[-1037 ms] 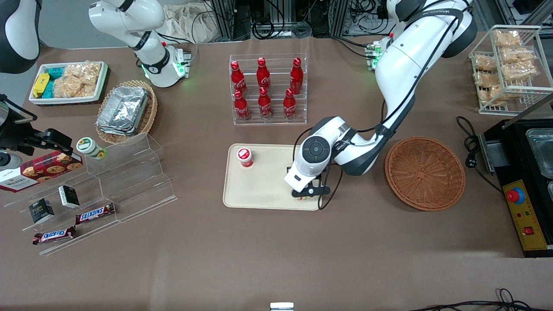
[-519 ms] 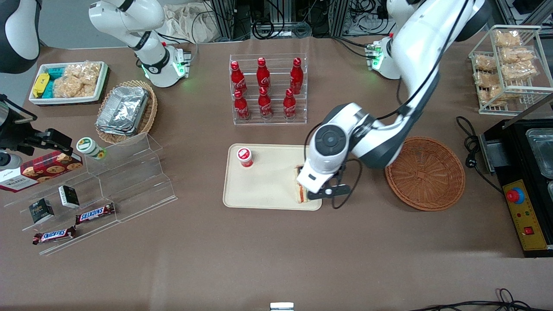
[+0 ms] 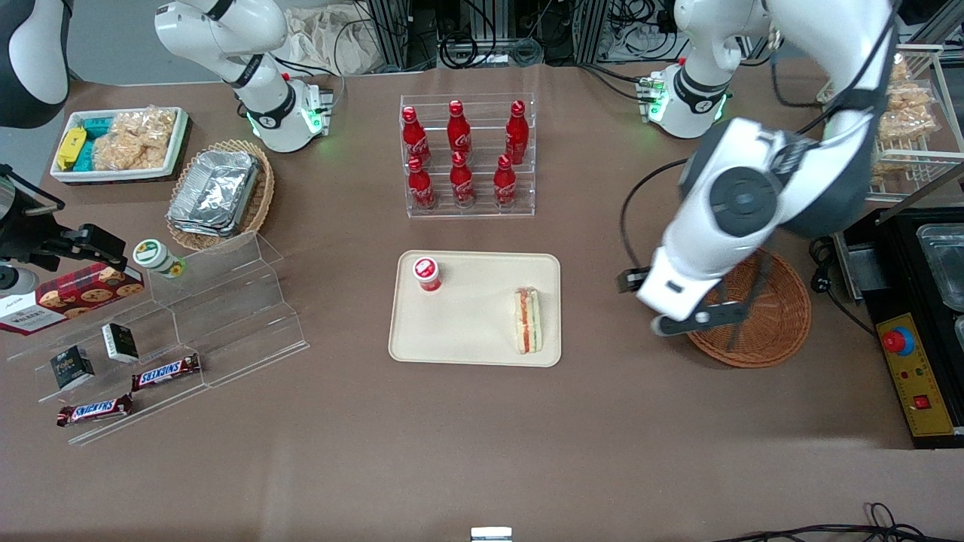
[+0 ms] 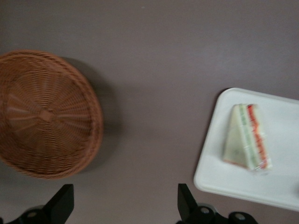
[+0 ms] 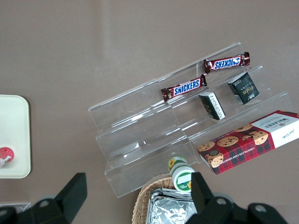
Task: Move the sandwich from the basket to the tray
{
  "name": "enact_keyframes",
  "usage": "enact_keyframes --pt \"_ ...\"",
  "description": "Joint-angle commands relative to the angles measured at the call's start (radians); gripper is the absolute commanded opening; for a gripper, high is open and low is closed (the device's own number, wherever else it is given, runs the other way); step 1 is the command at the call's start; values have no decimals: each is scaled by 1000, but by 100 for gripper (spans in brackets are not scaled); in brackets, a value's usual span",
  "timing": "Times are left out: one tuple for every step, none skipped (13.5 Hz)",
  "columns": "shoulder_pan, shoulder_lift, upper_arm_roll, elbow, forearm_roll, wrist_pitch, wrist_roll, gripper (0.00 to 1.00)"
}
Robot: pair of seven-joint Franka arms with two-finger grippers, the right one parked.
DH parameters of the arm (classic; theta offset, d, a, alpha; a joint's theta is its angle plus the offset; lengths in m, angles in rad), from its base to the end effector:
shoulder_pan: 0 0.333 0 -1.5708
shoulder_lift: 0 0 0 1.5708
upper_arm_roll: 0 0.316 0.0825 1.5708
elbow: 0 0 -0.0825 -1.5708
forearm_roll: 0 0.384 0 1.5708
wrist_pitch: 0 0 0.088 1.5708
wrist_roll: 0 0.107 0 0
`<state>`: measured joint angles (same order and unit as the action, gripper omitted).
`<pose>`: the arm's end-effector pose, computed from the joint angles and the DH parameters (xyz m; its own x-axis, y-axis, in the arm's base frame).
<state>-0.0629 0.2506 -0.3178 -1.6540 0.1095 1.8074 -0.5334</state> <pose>0.5884 -0.2085 0.4627 0.9898 0.1299 -0.0590 0.1260 -0.9899 -0.0655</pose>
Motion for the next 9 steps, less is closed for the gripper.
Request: enact_keyframes --pt "-14 -206 98 -203 -40 6 172 100" --pt "-12 -217 127 -207 -40 -16 237 100" --pt "-11 -220 156 -193 -43 -40 292 100" --pt "-6 -218 184 -164 -47 -60 347 100" --pt "-6 -211 207 -136 -50 -86 406 100" --pt "-5 -205 223 -109 -51 -98 430 100" --pt "-2 -199 244 -87 -66 -106 444 100" --pt "0 -186 256 -61 -89 -112 481 100" --pt "0 -160 258 -22 -93 -126 512 100"
